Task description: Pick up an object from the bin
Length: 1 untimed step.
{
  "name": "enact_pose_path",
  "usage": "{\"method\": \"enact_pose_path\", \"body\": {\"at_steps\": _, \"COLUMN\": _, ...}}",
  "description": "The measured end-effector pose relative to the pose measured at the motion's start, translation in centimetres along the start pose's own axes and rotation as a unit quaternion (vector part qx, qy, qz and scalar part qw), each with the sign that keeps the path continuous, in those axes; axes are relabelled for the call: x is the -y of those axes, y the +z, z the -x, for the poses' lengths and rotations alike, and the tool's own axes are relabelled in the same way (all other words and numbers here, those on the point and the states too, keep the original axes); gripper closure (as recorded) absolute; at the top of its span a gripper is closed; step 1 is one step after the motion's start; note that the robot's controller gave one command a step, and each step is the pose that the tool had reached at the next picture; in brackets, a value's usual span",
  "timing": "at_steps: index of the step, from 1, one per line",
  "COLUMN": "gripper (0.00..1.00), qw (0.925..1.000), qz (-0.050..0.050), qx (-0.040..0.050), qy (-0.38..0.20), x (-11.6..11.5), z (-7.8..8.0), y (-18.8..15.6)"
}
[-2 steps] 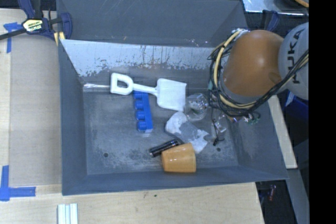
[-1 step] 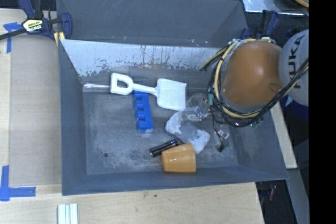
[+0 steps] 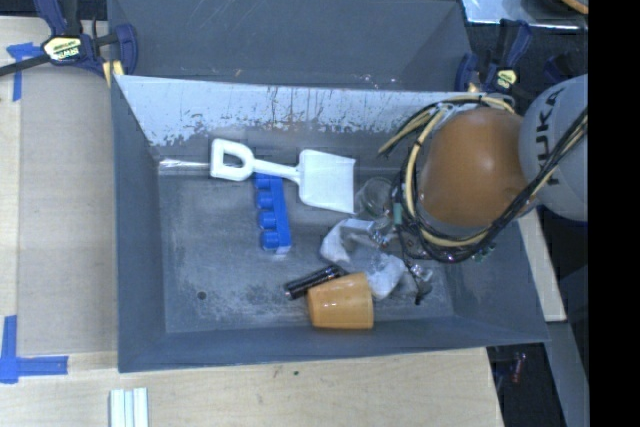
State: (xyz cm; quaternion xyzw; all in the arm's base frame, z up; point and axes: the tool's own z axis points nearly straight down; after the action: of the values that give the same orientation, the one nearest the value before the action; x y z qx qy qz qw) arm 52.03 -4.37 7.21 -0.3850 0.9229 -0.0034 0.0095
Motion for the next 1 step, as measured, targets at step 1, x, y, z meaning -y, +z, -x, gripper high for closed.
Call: {"method": "enact_pose_path", "body": {"at_steps": 1, "gripper": 1.0, "qw": 0.9983, "qz": 0.003, "qx": 0.0007, "qy": -0.058, "x": 1.85, "z": 2.53, "y": -0.11}}
